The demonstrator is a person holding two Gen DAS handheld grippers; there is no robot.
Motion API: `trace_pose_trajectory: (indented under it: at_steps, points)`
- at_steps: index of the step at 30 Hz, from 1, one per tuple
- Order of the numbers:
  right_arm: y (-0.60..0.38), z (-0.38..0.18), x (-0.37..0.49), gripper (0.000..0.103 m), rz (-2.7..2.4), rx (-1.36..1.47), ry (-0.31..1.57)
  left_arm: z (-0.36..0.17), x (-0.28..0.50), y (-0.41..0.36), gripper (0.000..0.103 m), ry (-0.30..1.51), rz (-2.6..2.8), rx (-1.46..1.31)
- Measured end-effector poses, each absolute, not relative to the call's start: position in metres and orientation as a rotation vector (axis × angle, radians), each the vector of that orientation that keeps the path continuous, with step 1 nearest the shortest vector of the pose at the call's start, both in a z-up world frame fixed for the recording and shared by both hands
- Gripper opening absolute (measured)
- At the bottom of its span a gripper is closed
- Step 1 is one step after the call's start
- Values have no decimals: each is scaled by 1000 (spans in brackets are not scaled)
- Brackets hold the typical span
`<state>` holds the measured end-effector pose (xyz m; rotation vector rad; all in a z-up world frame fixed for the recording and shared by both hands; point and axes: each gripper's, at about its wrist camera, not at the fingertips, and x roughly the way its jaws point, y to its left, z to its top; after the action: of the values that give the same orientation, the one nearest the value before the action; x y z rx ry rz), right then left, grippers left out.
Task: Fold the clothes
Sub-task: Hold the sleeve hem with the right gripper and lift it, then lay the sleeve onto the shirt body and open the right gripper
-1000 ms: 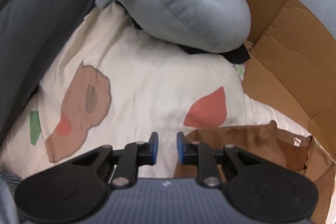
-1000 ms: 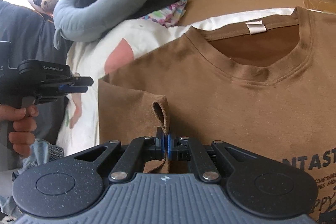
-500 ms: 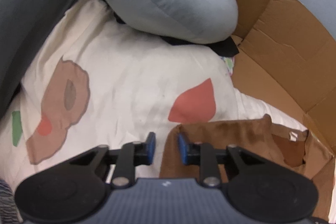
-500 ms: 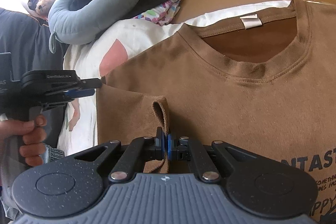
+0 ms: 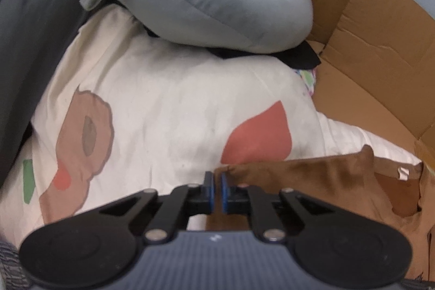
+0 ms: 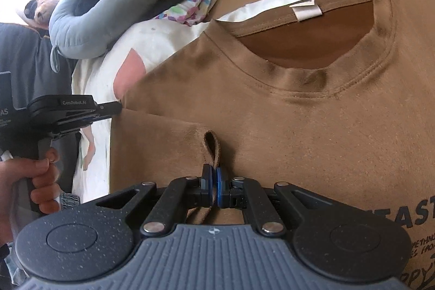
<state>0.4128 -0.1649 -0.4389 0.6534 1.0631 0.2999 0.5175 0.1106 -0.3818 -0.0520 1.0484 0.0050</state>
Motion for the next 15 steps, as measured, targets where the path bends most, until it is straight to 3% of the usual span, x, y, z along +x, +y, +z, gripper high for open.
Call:
trace_pose_trajectory:
  at_steps: [2, 3, 4, 7, 9, 10, 11, 15]
  points:
    - [-168, -439, 414, 16, 300, 681, 1048, -382, 520, 111, 7, 1050, -8, -41]
    - [-170, -438, 416, 34, 302, 695, 1039, -382, 521, 111, 7, 1051, -13, -35]
    - [-170, -437, 418, 44, 304, 706, 1026, -383, 521, 111, 7, 1053, -15, -30]
    - [-170, -436, 428, 46, 306, 720, 1003, -383, 522, 109, 7, 1061, -7, -24]
    - [-167, -437, 437, 38, 314, 701, 1014, -384, 523, 104, 7, 1065, 5, -7]
    - [-166, -437, 441, 14, 319, 688, 1022, -385, 524, 102, 7, 1066, 10, 5]
    - [-165, -437, 444, 0, 319, 669, 1031, -385, 525, 100, 7, 1069, 14, 14]
    - [-165, -430, 448, 1, 314, 615, 1025, -387, 530, 96, 7, 1079, 24, 41]
